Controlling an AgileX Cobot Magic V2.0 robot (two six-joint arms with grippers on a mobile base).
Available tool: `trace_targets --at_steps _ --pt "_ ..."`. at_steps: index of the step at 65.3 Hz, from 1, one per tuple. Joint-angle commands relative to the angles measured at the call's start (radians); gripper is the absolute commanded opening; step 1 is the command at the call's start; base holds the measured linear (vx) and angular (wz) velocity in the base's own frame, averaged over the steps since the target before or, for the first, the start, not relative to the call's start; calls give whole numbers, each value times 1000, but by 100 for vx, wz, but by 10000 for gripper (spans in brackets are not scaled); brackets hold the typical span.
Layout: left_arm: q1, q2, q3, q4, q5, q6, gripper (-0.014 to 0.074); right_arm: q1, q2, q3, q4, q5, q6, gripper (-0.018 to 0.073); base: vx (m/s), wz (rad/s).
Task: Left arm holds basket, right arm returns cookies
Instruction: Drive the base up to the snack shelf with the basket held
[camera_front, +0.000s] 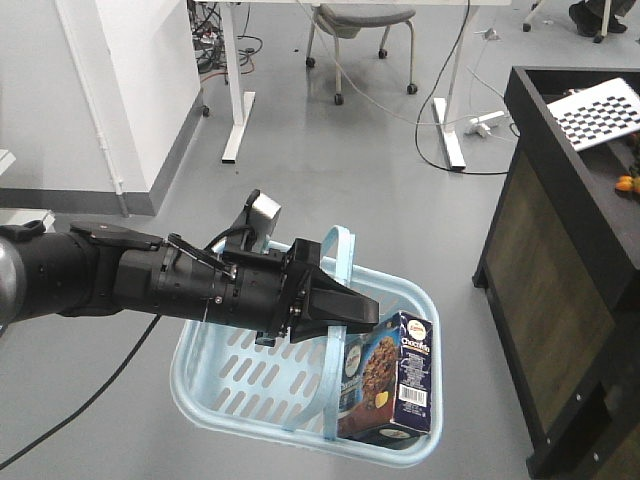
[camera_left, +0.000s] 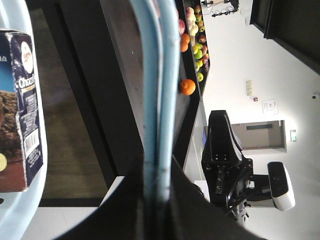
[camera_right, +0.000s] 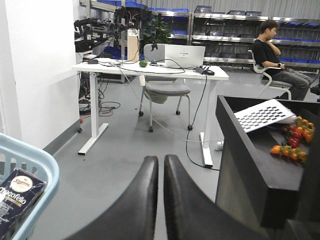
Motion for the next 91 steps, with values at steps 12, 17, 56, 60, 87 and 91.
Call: trace_targets --at_steps 12,17,56,60,87,91 --pt "-6 -57 -27 -128 72 15 -6 -3 -12 18 -4 -75 -7 -3 29 8" --pt "-6 -57 -27 -128 72 15 -6 -3 -12 18 -4 -75 -7 -3 28 16" --pt "-6 -57 -27 -128 72 15 -6 -3 -12 18 -4 -75 -7 -3 27 38" --pt "-6 -57 -27 -128 72 15 -6 -3 -12 18 -4 -75 -7 -3 23 61" --pt "-6 -57 -27 -128 72 15 -6 -3 -12 18 -4 -75 -7 -3 21 75" --pt "-6 -57 -27 -128 72 15 -6 -3 -12 18 -4 -75 -7 -3 19 73"
